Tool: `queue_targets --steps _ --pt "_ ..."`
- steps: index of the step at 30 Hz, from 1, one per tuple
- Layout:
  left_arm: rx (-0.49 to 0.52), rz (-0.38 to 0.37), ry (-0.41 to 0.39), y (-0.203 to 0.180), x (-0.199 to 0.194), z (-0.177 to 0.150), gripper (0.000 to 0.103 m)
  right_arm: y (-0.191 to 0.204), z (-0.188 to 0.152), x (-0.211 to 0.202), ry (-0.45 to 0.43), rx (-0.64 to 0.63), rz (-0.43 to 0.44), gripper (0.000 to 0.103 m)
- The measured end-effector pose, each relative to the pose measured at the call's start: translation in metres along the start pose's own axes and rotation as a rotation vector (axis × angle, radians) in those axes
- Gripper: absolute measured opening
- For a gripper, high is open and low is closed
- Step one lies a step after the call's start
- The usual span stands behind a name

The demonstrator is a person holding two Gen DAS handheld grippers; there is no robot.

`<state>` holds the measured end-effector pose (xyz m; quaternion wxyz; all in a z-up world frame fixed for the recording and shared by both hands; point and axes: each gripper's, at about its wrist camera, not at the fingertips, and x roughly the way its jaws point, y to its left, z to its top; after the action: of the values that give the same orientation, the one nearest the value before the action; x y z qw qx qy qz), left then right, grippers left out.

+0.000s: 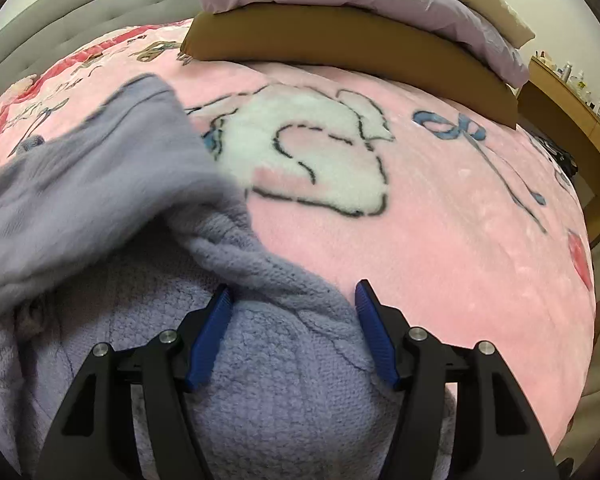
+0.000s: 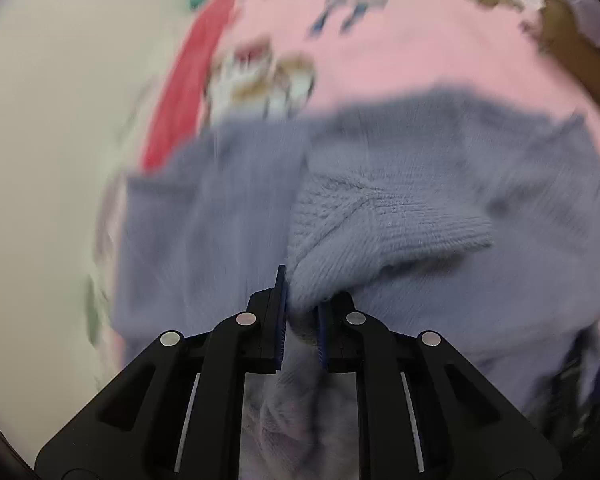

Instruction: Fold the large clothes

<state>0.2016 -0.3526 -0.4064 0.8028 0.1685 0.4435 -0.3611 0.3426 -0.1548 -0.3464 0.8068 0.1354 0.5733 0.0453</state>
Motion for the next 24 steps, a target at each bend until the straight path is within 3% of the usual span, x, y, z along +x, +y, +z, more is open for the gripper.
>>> queue_targets --steps 4,11,17,20,23,24 --pt "0.022 0.001 -0.005 -0.001 0.000 -0.002 0.062 0.009 -0.007 0.012 0.014 -0.068 -0.054 0.012" --pt "0.069 0.009 0.032 -0.002 -0.001 0.003 0.066 -0.001 0.007 0.018 0.089 -0.016 -0.016 0.013" --pt "0.014 0.012 0.000 0.016 -0.028 0.009 0.070 -0.001 0.021 -0.035 0.036 0.033 0.051 0.019" --pt "0.060 0.062 0.034 0.017 -0.033 0.012 0.070 -0.013 0.033 -0.072 0.028 0.124 0.131 0.051" --pt "0.092 0.106 0.032 0.022 -0.043 0.016 0.070 -0.021 0.044 -0.111 0.002 0.170 0.233 0.063" --pt "0.095 0.112 0.034 0.024 -0.047 0.018 0.071 -0.023 0.048 -0.124 -0.015 0.169 0.248 0.071"
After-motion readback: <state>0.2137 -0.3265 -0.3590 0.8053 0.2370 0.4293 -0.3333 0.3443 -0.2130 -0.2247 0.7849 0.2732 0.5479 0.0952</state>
